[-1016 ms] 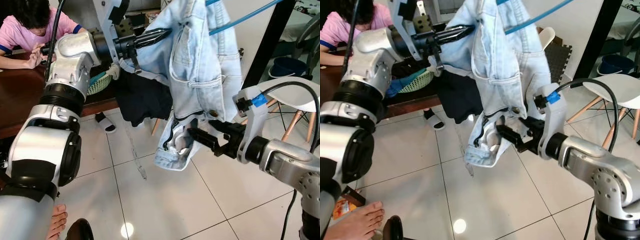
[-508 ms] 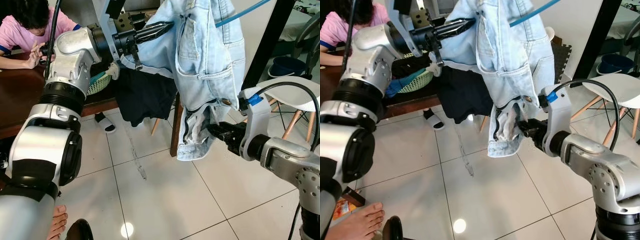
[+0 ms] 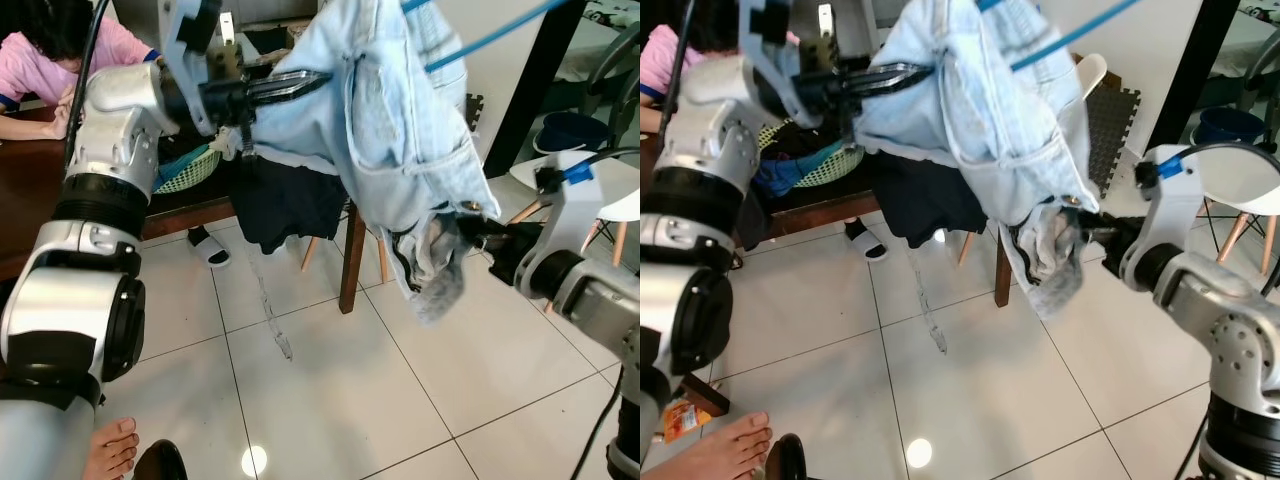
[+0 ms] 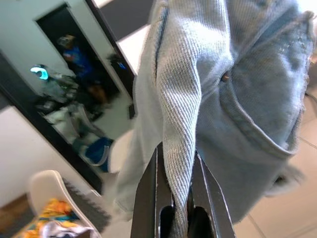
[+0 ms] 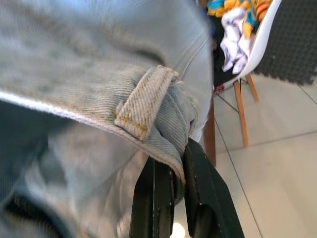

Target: Hang hanger

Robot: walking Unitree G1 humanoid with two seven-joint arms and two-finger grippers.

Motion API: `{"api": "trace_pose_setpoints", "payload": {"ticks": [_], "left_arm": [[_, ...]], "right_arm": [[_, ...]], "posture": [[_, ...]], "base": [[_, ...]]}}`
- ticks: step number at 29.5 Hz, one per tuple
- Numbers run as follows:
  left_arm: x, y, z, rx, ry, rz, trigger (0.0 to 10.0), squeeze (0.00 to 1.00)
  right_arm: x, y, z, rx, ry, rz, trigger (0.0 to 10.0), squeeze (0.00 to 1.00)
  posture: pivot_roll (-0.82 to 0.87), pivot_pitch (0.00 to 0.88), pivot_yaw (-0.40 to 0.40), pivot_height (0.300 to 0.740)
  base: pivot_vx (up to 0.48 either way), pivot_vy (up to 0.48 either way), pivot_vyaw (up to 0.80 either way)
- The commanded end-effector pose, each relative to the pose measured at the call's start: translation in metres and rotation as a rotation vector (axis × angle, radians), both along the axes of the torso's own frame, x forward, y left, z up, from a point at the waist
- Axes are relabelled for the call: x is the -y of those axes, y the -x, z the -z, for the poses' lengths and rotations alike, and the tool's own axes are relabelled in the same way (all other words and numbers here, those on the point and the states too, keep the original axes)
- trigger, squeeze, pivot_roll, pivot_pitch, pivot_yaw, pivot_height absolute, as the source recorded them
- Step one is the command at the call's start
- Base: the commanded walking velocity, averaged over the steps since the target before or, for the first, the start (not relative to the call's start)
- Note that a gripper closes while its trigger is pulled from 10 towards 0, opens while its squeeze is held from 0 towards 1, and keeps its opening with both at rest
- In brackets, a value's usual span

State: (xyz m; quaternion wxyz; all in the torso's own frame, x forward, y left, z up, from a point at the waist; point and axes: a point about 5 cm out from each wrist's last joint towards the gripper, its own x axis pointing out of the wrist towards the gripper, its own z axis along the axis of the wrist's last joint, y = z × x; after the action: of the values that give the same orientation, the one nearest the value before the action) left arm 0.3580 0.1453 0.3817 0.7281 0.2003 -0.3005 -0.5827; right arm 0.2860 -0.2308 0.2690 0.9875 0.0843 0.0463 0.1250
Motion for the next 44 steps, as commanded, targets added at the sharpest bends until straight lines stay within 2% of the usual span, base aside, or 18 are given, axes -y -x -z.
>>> {"api": "trace_pose_setpoints", "payload": {"ticks": [1, 5, 6, 7, 8, 9, 10, 12, 13, 15, 16, 20, 27, 30, 31, 35, 40, 44], "left_arm": [[-0.018, 0.005, 0.002, -0.025, -0.013, 0.019, 0.0, 0.0], [-0.022, 0.007, 0.006, -0.062, -0.019, 0.046, 0.0, 0.0], [-0.029, 0.014, 0.021, -0.137, -0.077, 0.111, 1.3, 0.0], [-0.029, 0.014, 0.021, -0.137, -0.077, 0.111, 1.3, 0.0], [-0.033, 0.019, 0.036, -0.196, -0.144, 0.142, 1.2, 0.0], [-0.033, 0.019, 0.036, -0.196, -0.144, 0.142, 1.2, 0.0], [-0.037, 0.023, 0.05, -0.242, -0.201, 0.153, 1.2, 0.0], [-0.037, 0.023, 0.05, -0.242, -0.201, 0.153, 1.2, 0.0], [-0.039, 0.025, 0.058, -0.268, -0.235, 0.155, 1.2, 0.0], [-0.042, 0.028, 0.067, -0.301, -0.273, 0.147, 1.7, 0.0], [-0.045, 0.032, 0.079, -0.334, -0.321, 0.141, 2.7, 0.0], [-0.051, 0.033, 0.102, -0.368, -0.414, 0.081, 2.7, 0.0], [-0.055, 0.033, 0.108, -0.382, -0.458, 0.044, 2.4, 0.0], [-0.06, 0.032, 0.111, -0.367, -0.5, -0.015, 1.9, 0.0], [-0.061, 0.031, 0.111, -0.355, -0.509, -0.043, 1.3, 0.0], [-0.064, 0.024, 0.11, -0.302, -0.54, -0.181, 1.2, 0.0], [-0.067, 0.016, 0.103, -0.251, -0.491, -0.29, 1.3, 0.0], [-0.069, 0.01, 0.094, -0.208, -0.429, -0.376, 0.8, 0.0]], "right_arm": [[0.016, 0.0, -0.008, 0.045, -0.067, 0.062, 0.0, 0.0], [0.022, 0.0, -0.009, 0.048, -0.082, 0.086, 0.0, 0.0], [0.027, 0.001, -0.01, 0.052, -0.095, 0.104, 0.0, 0.0], [0.027, 0.001, -0.01, 0.052, -0.095, 0.104, 0.0, 0.0], [0.029, 0.001, -0.011, 0.054, -0.104, 0.112, 0.0, 0.0], [0.029, 0.001, -0.011, 0.054, -0.104, 0.112, 0.0, 0.0], [0.03, 0.001, -0.011, 0.054, -0.108, 0.116, 0.0, 0.0], [0.03, 0.001, -0.011, 0.054, -0.108, 0.116, 0.0, 0.0], [0.031, 0.0, -0.011, 0.054, -0.114, 0.119, 0.0, 0.0], [0.031, 0.0, -0.01, 0.053, -0.117, 0.121, 0.0, 0.0], [0.032, -0.001, -0.01, 0.051, -0.123, 0.123, 0.0, 0.0], [0.032, -0.002, -0.009, 0.047, -0.135, 0.126, 0.0, 0.0], [0.033, -0.003, -0.01, 0.046, -0.137, 0.127, 0.0, 0.0], [0.034, -0.002, -0.009, 0.043, -0.139, 0.128, 0.0, 0.0], [0.034, -0.002, -0.008, 0.042, -0.139, 0.128, 0.0, 0.0], [0.033, -0.002, -0.006, 0.033, -0.134, 0.123, 0.0, 0.0], [0.033, 0.0, -0.003, 0.017, -0.119, 0.12, 0.0, 0.0], [0.03, 0.001, 0.004, -0.024, -0.098, 0.102, 0.0, 0.0]], "posture": [[-0.06, 0.082, 0.047, 0.74], [-0.06, 0.083, 0.047, 0.74], [-0.06, 0.086, 0.048, 0.74], [-0.06, 0.086, 0.048, 0.74], [-0.06, 0.088, 0.047, 0.74], [-0.06, 0.088, 0.047, 0.74], [-0.05, 0.09, 0.046, 0.74], [-0.05, 0.09, 0.046, 0.74], [-0.05, 0.09, 0.046, 0.74], [-0.05, 0.09, 0.045, 0.74], [-0.05, 0.09, 0.045, 0.74], [-0.05, 0.096, 0.042, 0.74], [-0.05, 0.098, 0.042, 0.74], [-0.05, 0.101, 0.044, 0.74], [-0.05, 0.101, 0.044, 0.74], [-0.04, 0.105, 0.046, 0.74], [-0.05, 0.105, 0.046, 0.74], [-0.05, 0.107, 0.045, 0.74]], "base": [[0.0, 0.0, 0.0], [0.0, 0.0, 0.0], [0.0, 0.0, 0.0], [0.0, 0.0, 0.0], [0.0, 0.0, 0.0], [0.0, 0.0, 0.0], [0.0, 0.0, 0.0], [0.0, 0.0, 0.0], [0.0, 0.0, 0.0], [0.0, 0.0, 0.0], [0.0, 0.0, 0.0], [0.0, 0.0, 0.0], [0.0, 0.0, 0.0], [0.0, 0.0, 0.0], [0.0, 0.0, 0.0], [0.0, 0.0, 0.0], [0.0, 0.0, 0.0], [0.0, 0.0, 0.0]]}}
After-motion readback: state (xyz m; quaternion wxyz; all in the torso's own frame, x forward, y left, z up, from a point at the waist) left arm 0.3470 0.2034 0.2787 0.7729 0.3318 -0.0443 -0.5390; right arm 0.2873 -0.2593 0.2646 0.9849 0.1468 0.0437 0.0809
